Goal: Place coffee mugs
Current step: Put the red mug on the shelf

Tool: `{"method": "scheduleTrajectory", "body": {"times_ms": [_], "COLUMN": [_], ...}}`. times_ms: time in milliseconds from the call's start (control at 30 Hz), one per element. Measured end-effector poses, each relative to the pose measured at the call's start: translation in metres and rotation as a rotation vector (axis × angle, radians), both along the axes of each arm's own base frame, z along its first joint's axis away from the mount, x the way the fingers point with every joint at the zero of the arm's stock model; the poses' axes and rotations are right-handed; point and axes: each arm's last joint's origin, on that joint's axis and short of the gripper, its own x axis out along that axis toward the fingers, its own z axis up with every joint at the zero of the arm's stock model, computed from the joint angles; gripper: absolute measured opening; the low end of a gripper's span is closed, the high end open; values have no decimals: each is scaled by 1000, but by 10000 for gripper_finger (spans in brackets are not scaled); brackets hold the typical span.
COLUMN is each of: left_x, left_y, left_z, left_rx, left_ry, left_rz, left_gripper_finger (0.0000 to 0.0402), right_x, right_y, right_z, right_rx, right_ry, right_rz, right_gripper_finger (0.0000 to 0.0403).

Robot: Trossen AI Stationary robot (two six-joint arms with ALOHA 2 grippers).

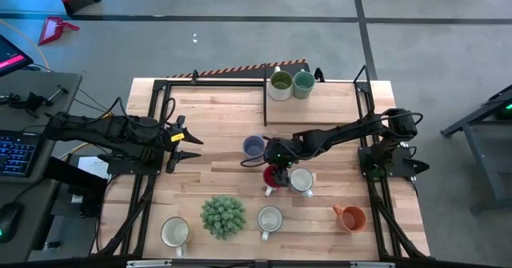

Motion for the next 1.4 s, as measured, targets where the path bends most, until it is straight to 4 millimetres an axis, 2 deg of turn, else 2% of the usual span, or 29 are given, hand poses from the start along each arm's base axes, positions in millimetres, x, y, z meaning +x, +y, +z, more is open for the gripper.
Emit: {"method": "scheduleTrajectory", "body": {"times_ms": [267,633,900,1000,1200,1300,1400], "left_x": [0,0,0,0,-1,-1,-1], "left_y": [0,0,0,0,0,0,0], "left_z": [0,0,0,-1,-3,-3,-3], "left_rx": [0,1,1,1,6,6,6], "left_ry": [0,0,2,7,36,36,37], "left_rz": [0,0,0,0,-1,-1,-1], "left_gripper_finger": [184,184,184,184,184,184,184], "right_x": [0,-1,-1,1,-3,-6,-7], "right_y": [-2,-2,-7,-8,-15,-26,-42], "right_z": [0,-1,1,15,60,80,91], "right_rx": [-7,-21,-22,-43,-228,-312,-345], "right_ry": [7,18,30,77,219,269,283], "right_rz": [-9,-17,-57,-39,-16,-62,-94], "right_gripper_finger": [118,14,2,1,0,0,0]}}
